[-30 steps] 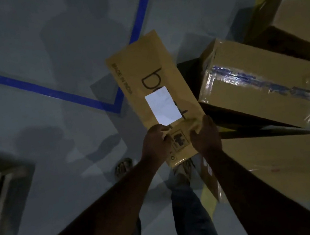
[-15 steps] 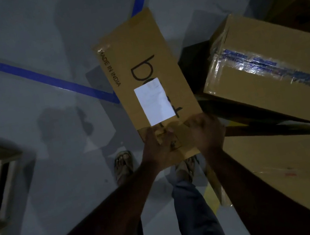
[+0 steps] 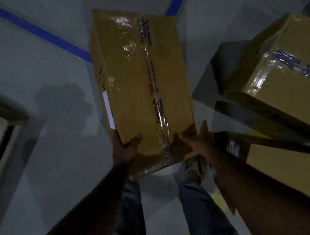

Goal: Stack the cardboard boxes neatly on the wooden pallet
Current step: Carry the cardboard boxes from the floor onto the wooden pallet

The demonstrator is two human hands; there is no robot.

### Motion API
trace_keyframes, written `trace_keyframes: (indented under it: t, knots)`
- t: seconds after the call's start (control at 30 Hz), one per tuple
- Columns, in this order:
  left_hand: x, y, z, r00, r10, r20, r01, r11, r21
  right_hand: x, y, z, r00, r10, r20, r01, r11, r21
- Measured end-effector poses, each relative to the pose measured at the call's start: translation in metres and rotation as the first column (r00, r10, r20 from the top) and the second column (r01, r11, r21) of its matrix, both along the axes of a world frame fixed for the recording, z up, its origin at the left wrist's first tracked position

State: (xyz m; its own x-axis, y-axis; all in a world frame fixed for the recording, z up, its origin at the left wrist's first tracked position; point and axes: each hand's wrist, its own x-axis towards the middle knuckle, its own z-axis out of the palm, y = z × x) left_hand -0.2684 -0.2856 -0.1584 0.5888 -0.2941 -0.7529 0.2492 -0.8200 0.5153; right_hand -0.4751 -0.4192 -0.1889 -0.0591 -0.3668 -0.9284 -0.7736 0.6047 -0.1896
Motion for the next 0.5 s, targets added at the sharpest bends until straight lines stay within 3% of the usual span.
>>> trace_keyframes:
  t: [0.07,0.17,0.33,0.5]
  knots:
    - [0.012,0.011,-0.016,0.999,0.020,0.036,-0.022,0.998,0.062,-0.008,0.016,-0.019,1.000,0.001,0.017,-0.002,0.999,0.039]
    - [0.018,0.025,-0.017,0.994,0.053,0.096,-0.059,0.996,0.060,-0.003,0.038,-0.026,0.975,-0.102,0.195,0.107,0.994,-0.013]
    - [0.029,0.054,0.010,0.965,0.233,-0.119,-0.243,0.967,-0.078,0.020,0.060,0.008,0.918,-0.172,0.357,0.218,0.972,-0.092]
    - [0.054,0.073,0.054,0.945,0.290,-0.149,-0.307,0.945,-0.114,0.043,0.050,0.076,0.902,-0.059,0.427,0.155,0.969,-0.193]
